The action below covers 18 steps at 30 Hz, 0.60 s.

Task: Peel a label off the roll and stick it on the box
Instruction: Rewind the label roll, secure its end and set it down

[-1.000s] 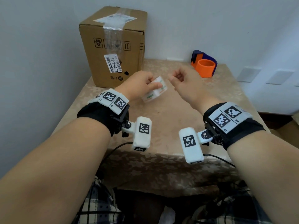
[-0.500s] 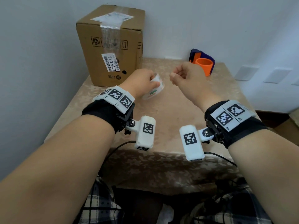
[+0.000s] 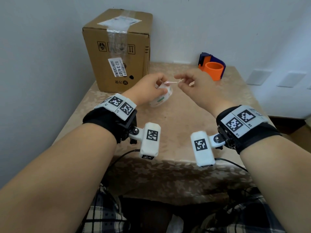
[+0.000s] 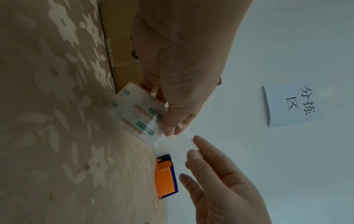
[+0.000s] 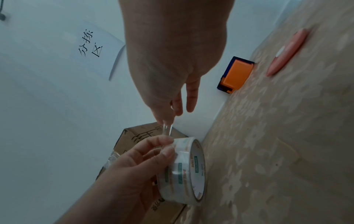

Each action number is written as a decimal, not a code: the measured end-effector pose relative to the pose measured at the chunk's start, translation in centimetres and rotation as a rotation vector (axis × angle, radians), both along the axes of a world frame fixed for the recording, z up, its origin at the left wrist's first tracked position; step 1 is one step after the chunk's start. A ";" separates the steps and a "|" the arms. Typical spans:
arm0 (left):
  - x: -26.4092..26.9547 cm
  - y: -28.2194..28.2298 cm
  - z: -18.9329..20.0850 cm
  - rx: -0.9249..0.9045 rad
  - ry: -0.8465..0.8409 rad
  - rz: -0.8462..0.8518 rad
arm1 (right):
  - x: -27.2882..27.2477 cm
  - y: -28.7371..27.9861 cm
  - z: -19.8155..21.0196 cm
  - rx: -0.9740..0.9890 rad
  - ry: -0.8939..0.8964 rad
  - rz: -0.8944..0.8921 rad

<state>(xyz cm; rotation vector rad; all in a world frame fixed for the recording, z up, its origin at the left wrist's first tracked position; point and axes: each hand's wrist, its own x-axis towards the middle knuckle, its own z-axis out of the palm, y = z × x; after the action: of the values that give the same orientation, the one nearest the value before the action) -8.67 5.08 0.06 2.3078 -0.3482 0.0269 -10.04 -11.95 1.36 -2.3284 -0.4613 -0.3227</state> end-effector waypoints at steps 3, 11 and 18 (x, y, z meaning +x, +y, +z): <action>0.0 -0.1 0.0 -0.018 -0.011 0.013 | -0.2 0.1 0.1 -0.039 0.016 0.001; -0.3 -0.5 0.5 0.018 -0.023 0.015 | 0.1 0.2 0.2 -0.136 0.091 -0.064; -0.4 -0.5 0.7 0.063 -0.024 0.046 | 0.6 0.7 0.1 -0.182 0.048 -0.068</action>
<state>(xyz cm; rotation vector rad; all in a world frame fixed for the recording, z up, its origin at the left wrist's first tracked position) -9.03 4.53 0.73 2.3791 -0.3116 0.0673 -9.42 -11.24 1.49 -2.5268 -0.4036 -0.2657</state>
